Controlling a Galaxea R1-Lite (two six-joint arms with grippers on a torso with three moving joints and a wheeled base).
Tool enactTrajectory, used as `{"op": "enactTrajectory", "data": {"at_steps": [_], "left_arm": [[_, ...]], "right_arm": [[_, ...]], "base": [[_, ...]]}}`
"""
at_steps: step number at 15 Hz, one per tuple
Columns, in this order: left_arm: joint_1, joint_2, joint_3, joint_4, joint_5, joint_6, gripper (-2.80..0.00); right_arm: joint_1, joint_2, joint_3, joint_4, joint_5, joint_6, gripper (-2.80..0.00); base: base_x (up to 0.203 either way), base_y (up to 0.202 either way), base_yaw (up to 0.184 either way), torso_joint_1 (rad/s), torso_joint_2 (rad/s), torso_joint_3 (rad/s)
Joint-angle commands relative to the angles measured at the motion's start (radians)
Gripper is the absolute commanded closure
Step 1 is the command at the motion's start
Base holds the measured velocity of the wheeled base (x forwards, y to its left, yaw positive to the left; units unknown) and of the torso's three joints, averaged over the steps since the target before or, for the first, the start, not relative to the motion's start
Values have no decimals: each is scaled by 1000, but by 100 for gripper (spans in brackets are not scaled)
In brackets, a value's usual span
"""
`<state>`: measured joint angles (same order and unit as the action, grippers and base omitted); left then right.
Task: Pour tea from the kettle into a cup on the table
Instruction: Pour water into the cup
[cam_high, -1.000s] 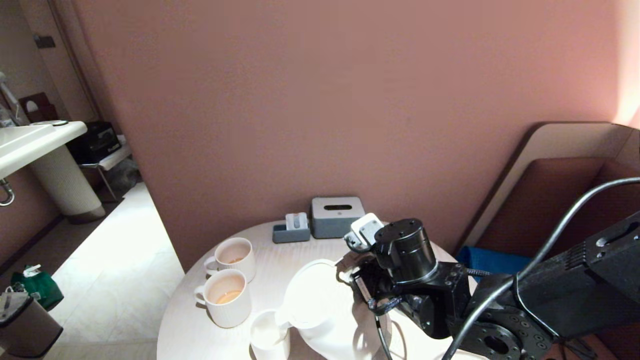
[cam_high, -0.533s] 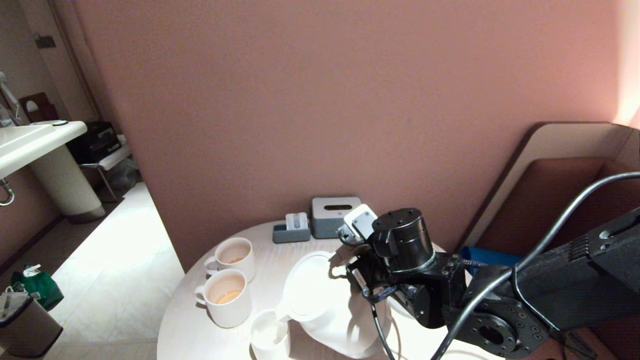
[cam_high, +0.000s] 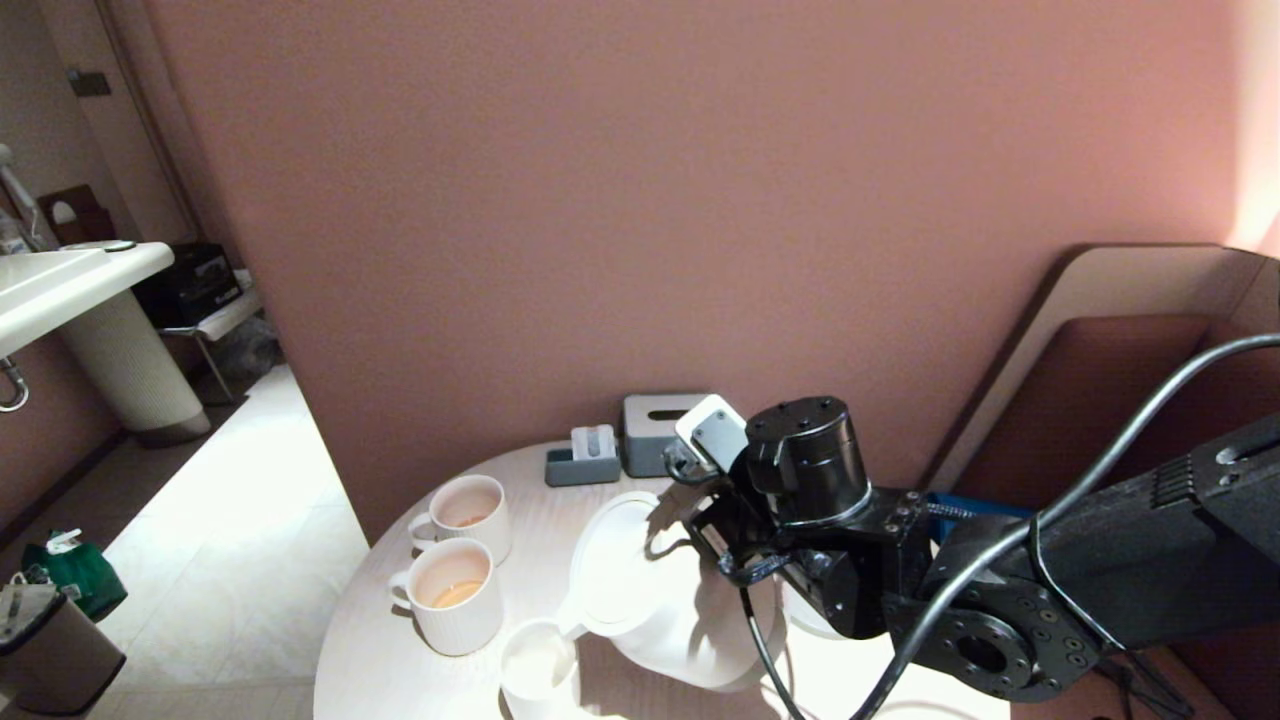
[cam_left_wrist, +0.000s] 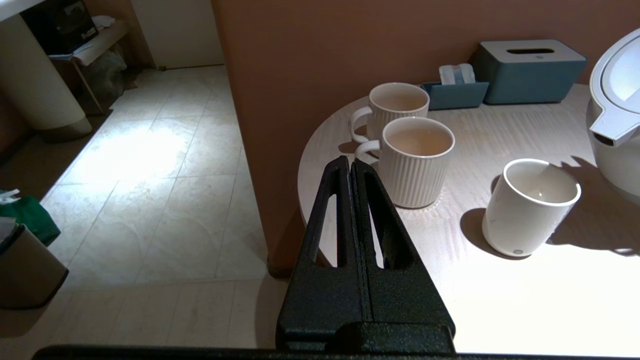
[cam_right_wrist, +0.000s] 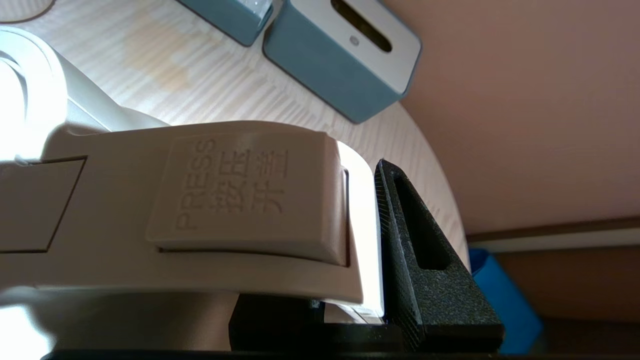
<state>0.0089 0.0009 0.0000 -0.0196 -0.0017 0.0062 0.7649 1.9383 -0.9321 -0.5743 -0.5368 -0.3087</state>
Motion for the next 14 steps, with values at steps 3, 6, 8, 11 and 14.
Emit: {"op": "enactTrajectory", "data": {"at_steps": [3, 6, 8, 11, 14], "left_arm": [[0, 1, 0, 0, 0, 0, 0], [0, 1, 0, 0, 0, 0, 0], [0, 1, 0, 0, 0, 0, 0], [0, 1, 0, 0, 0, 0, 0], [0, 1, 0, 0, 0, 0, 0]], "right_arm": [[3, -4, -39, 19, -5, -30, 0], [17, -4, -63, 37, -23, -37, 0], [26, -4, -79, 38, -33, -67, 0], [32, -3, -113, 74, -34, -84, 0], [33, -16, -152, 149, -34, -88, 0]], "base": [[0, 0, 0, 0, 0, 0], [0, 0, 0, 0, 0, 0], [0, 0, 0, 0, 0, 0], [0, 0, 0, 0, 0, 0], [0, 0, 0, 0, 0, 0]]}}
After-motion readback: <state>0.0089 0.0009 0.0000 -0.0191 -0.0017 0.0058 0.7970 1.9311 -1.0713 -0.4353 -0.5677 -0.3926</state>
